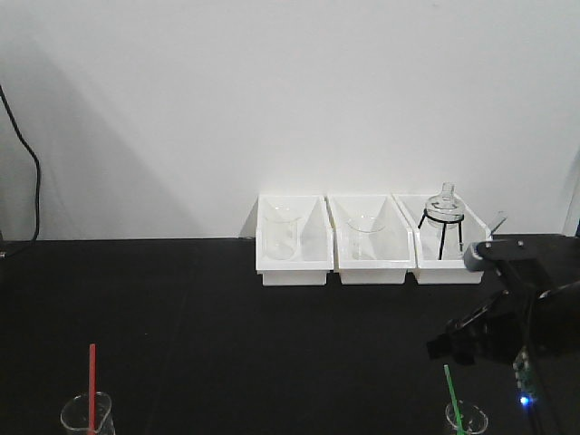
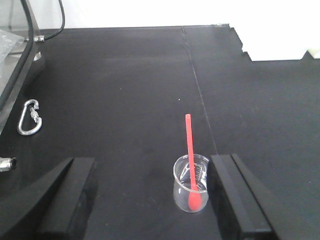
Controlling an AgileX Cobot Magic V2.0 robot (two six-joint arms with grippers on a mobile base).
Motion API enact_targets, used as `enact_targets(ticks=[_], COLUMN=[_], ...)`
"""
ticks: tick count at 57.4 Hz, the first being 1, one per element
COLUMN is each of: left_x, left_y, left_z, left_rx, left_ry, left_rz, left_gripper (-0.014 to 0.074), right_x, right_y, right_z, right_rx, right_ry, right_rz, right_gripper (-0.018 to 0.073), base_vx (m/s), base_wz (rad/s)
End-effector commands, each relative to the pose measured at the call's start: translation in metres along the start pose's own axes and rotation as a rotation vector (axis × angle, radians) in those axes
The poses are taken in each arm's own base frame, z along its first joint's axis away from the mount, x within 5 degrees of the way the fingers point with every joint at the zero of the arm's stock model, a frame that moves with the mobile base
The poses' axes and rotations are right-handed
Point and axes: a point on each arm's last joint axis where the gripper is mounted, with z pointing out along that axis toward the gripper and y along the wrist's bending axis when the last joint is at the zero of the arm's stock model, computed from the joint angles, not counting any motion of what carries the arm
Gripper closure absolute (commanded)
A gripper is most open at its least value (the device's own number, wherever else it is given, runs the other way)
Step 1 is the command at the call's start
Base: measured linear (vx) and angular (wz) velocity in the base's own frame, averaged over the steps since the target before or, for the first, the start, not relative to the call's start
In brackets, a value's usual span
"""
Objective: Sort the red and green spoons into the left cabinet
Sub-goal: 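Grasp the green spoon in its beaker with the right gripper and lift it out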
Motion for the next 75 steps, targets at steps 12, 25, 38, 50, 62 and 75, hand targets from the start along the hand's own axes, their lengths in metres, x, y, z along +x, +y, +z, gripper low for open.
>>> enact_targets(ticks=[12,25,38,50,62,75], left_x=[-0.018,-0.018,-0.018,-0.018,-0.018,-0.019], left_y=[-0.001,-0.001,-0.001,-0.001,-0.001,-0.002], left_z=[-0.006,-0.006,-0.006,-0.006,-0.006,-0.006], left_rx=[0.009,0.009,0.009,0.009,0.009,0.012], left_ry=[-0.111,-0.111,-0.111,-0.111,-0.111,-0.120], left_rz=[-0.010,-0.010,-0.010,-0.009,-0.010,-0.018], left_gripper=[0.0010,0.0010,0.0010,0.0010,0.0010,0.0010], right_x=[-0.003,0.001,0.005,0.005,0.004,-0.010], right_y=[-0.015,-0.020,-0.024,-0.025,-0.024,-0.019], right_z=[0.034,0.048,0.059,0.059,0.057,0.031], right_rx=[0.028,0.037,0.053,0.057,0.057,0.080], right_ry=[-0.026,-0.015,-0.005,-0.008,-0.013,-0.097], right_rz=[-0.056,-0.050,-0.045,-0.045,-0.043,-0.057], right_gripper=[0.0026,0.0036,0.0119,0.0374,0.0571,0.0566], base_vx=[0.00,0.00,0.00,0.00,0.00,0.00], base_wz=[0.00,0.00,0.00,0.00,0.00,0.00])
